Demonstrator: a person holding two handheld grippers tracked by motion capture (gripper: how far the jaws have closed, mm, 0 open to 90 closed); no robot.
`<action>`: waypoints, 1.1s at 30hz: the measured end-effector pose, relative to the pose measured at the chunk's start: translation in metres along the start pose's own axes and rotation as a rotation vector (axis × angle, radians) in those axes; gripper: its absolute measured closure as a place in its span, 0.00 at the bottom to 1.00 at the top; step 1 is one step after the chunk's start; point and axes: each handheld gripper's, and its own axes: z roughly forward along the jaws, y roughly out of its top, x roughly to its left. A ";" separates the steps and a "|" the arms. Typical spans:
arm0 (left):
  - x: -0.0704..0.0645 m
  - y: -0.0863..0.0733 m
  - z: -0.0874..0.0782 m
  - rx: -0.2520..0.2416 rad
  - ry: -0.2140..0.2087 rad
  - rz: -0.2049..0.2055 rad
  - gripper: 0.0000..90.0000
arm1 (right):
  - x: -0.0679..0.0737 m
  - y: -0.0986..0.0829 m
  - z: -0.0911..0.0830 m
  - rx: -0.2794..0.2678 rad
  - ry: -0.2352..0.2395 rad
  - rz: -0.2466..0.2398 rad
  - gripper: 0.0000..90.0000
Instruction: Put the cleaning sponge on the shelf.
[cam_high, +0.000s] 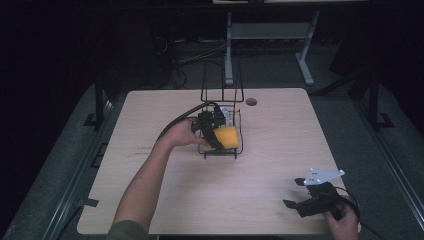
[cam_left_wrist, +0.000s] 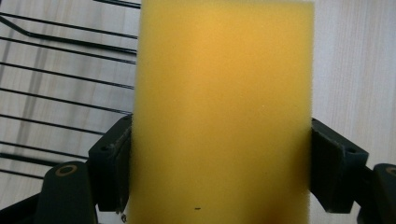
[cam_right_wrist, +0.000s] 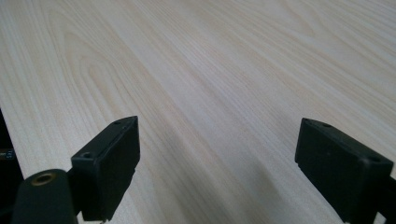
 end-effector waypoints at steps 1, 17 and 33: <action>0.001 0.000 0.001 -0.004 0.000 0.002 0.24 | 0.000 0.000 0.000 0.000 0.002 -0.001 0.15; 0.025 -0.001 0.013 0.005 -0.025 -0.020 0.24 | -0.002 0.001 0.002 0.014 0.008 -0.006 0.15; 0.037 0.002 0.025 -0.028 -0.046 -0.030 0.24 | -0.004 0.000 0.002 0.016 0.006 0.000 0.15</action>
